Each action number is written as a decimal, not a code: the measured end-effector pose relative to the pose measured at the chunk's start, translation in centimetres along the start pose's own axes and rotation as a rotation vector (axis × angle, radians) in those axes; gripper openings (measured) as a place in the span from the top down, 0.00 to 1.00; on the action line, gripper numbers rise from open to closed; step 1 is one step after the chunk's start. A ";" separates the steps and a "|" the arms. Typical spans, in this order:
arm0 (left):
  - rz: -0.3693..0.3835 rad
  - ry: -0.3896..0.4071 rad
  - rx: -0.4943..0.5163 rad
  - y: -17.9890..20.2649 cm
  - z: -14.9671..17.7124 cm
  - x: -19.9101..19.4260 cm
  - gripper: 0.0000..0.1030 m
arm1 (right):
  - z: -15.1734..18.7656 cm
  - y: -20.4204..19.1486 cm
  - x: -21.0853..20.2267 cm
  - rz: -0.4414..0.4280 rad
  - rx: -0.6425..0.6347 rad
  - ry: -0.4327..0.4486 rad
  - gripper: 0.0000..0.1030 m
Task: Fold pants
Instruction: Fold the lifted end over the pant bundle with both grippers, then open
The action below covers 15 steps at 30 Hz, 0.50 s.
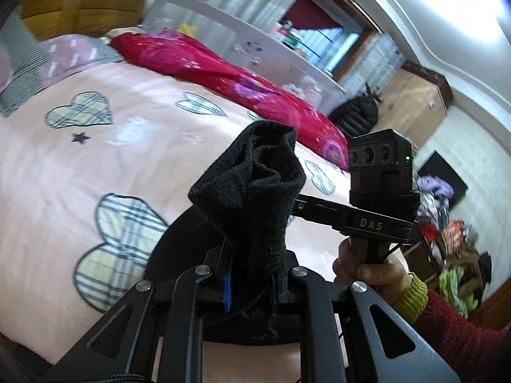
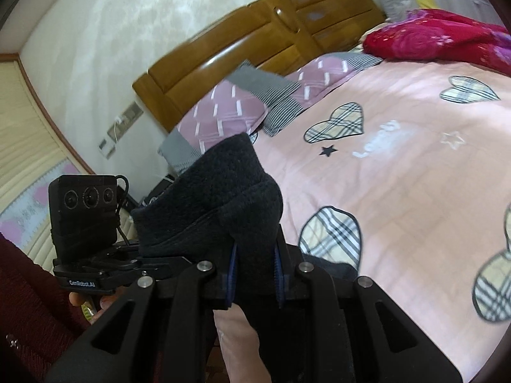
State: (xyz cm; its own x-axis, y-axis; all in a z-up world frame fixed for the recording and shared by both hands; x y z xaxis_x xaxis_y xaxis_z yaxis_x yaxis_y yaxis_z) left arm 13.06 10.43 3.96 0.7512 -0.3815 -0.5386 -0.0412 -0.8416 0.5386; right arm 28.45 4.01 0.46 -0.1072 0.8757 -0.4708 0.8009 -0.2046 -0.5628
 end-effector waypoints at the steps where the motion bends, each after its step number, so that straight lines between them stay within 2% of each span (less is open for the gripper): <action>1: 0.000 -0.008 0.016 0.8 0.3 0.5 0.85 | 0.4 0.3 -0.7 0.001 0.011 0.013 0.80; 15: 0.002 -0.126 0.200 8.9 6.4 5.6 0.85 | 6.1 3.5 -8.0 0.002 0.122 0.158 0.80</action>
State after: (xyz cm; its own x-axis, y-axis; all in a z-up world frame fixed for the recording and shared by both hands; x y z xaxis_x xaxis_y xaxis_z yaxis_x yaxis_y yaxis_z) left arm 12.70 -1.59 1.60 0.6635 -0.4170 -0.6212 -0.1812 -0.8951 0.4074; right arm 28.46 -6.41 -1.90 -0.0040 0.9312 -0.3645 0.7226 -0.2493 -0.6448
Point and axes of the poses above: each gripper's, at about its wrist camera, not at the fingertips, and x roughly the way its jaws point, y to its right, z to its underside, the point moved 8 cm from there along x, roughly the way its jaws point, and after that the axes turned 2 degrees about -x, right-handed, at the moved point
